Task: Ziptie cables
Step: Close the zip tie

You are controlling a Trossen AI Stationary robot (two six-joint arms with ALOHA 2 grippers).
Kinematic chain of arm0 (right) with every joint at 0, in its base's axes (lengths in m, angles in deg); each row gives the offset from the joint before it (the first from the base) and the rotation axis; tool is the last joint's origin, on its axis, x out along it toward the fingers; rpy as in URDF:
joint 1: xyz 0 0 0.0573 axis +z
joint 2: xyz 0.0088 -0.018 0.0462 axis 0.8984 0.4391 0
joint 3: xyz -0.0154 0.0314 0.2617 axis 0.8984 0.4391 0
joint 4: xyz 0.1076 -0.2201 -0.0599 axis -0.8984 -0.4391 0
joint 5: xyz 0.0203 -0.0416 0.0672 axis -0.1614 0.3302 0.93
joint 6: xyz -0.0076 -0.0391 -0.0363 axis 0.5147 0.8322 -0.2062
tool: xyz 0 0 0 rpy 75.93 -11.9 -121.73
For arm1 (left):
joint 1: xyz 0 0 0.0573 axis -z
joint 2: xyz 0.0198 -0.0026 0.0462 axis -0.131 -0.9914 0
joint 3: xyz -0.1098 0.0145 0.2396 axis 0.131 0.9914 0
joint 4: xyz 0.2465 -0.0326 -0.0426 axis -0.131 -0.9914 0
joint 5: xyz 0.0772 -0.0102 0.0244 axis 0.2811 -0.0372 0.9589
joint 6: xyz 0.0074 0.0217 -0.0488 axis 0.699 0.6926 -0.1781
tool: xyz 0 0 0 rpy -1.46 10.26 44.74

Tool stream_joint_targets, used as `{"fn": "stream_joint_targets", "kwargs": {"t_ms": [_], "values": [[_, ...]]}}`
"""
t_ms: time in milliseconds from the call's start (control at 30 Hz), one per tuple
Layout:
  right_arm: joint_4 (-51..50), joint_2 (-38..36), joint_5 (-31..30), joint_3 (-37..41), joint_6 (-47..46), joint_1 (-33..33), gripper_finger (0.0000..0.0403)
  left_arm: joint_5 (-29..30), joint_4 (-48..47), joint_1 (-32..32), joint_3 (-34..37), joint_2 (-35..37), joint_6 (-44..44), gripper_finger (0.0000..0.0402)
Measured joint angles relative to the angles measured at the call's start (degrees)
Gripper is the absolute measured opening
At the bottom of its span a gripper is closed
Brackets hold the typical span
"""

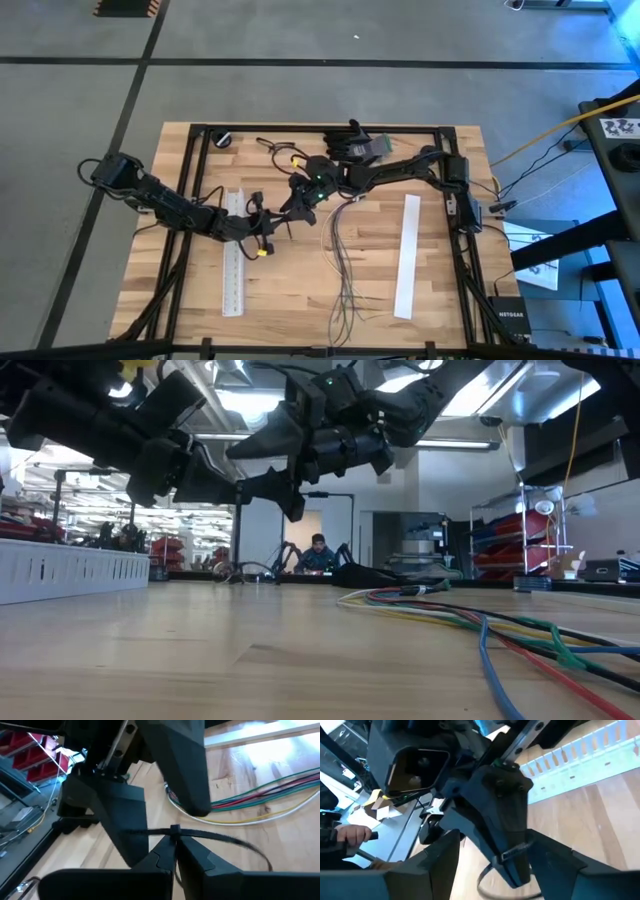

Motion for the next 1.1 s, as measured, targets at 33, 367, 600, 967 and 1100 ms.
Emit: {"fn": "stream_joint_targets", "kwargs": {"t_ms": [33,367,600,967,1100], "values": [[-0.1,0.0,-0.2,0.0,0.0,0.2,0.0198,0.0,-0.1,0.0,0.0,0.0,-0.1,0.0],[-0.5,0.0,-3.3,0.0,7.6,1.9,0.0031,-0.8,0.3,0.2,0.0,0.0,-1.6,0.0],[-0.7,0.0,-10.0,0.0,18.0,2.2,0.0001,0.6,-0.3,0.4,0.1,0.0,-3.5,0.0],[-1.2,-3.5,-35.2,0.0,40.1,2.4,0.0,-2.1,-0.9,0.9,-0.2,-1.0,-9.6,0.0],[-3.7,-8.1,-39.0,0.0,45.4,0.4,0.0,-2.6,-1.1,1.0,-0.1,-2.3,-9.4,0.0]]}}
